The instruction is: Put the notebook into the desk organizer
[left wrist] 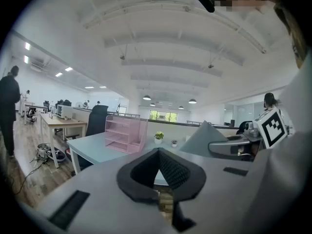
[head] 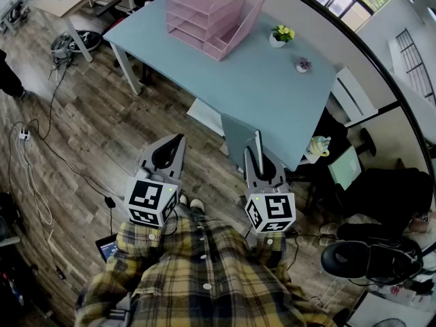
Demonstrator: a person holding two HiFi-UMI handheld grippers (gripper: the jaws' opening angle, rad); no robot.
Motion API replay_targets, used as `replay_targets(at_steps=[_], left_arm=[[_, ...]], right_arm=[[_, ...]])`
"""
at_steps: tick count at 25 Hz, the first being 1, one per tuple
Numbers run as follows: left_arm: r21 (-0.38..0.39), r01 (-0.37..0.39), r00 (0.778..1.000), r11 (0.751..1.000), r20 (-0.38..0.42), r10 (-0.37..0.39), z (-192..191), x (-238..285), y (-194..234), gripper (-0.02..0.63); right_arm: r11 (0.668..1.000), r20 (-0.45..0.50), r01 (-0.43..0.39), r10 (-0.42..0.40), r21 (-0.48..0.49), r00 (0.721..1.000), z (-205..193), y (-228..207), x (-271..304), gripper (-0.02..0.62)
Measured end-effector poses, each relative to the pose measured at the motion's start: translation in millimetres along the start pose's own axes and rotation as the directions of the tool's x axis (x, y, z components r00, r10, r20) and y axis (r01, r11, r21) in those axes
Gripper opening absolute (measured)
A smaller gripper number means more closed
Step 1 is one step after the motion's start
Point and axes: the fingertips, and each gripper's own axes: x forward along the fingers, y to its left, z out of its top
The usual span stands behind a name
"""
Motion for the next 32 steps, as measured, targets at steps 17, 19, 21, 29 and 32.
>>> replay_targets(at_steps=[17,19,21,29,32], left_arm=[[-0.021,-0.095,0.995,0.995,0.0,0.095,-6,15,65,-0.006],[-0.024,-0.094,0.996,0.995,0.003,0.094,-4,22,87,-0.006],[-0.027,-0.089,0.996,0.996,0.004,0.09,0,29,112,-0.006],[-0.011,-0.055,0.998,0.998,0.017,0.055,36,53,217,-0.006],[-0.004,-0.045,0.999,0.999,0.019,0.045,45,61,249,-0.006]], right_arm=[[0.997,0.014,-0.055,0.055,0.046,0.998,6,9,66,0.06],[0.998,0.015,-0.058,0.057,0.039,0.998,12,18,88,0.06],[0.998,0.018,-0.058,0.057,0.035,0.998,19,29,111,0.06],[0.999,0.028,-0.028,0.027,0.036,0.999,52,73,199,0.06],[0.999,0.028,-0.021,0.02,0.033,0.999,61,87,227,0.06]])
